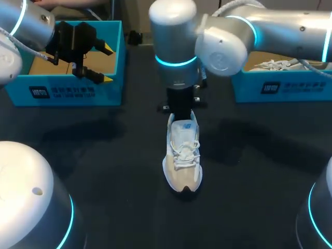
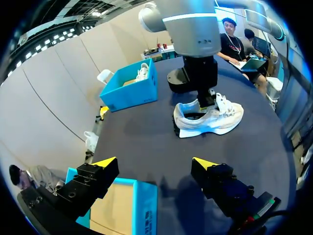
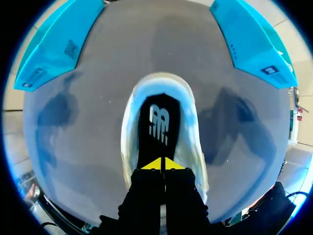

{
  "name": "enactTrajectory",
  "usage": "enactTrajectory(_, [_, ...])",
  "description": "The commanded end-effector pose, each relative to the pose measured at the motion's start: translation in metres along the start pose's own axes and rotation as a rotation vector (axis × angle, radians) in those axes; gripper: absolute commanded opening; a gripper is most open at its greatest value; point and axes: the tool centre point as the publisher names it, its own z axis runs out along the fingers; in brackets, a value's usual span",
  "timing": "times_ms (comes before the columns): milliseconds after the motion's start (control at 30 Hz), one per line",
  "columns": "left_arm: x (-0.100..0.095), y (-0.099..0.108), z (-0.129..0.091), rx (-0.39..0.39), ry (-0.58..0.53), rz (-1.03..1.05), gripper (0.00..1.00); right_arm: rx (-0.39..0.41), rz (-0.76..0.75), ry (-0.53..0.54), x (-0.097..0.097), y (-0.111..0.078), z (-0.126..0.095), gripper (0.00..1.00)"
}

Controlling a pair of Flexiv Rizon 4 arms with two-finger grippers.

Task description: Take the shoe out of the shoebox, open the shoe tongue, remove and reinsert the insole, then place the shoe into the shoebox

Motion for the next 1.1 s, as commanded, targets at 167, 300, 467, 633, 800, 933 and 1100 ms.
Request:
enactTrajectory(167, [0.0,0.0,0.0,-0.003,0.002,0.0,1.0,0.126,-0.03,0.167,-0.005,-0.004,0.001,0.0])
enactTrajectory(300, [0.0,0.0,0.0,-0.003,0.002,0.0,1.0,0.148,-0.045,0.178,-0.002,-0.002,0.0,0.0])
enactTrajectory(467, [0.0,0.0,0.0,-0.003,0.002,0.0,1.0,0.148,-0.036,0.19,-0.001,-0.001,0.003,0.68])
enactTrajectory(633, [0.0,0.0,0.0,-0.003,0.002,0.0,1.0,0.152,-0.039,0.197,0.003,-0.002,0.006,1.0])
enactTrajectory(800, [0.0,0.0,0.0,-0.003,0.002,0.0,1.0,0.156,-0.048,0.196,0.004,0.0,0.007,1.0])
enactTrajectory(933, [0.0,0.0,0.0,-0.003,0.002,0.0,1.0,0.141,-0.047,0.22,0.005,0.001,0.009,1.0])
enactTrajectory(1100, [0.0,0.0,0.0,-0.003,0.002,0.0,1.0,0.151,-0.052,0.218,0.006,0.001,0.012,1.0])
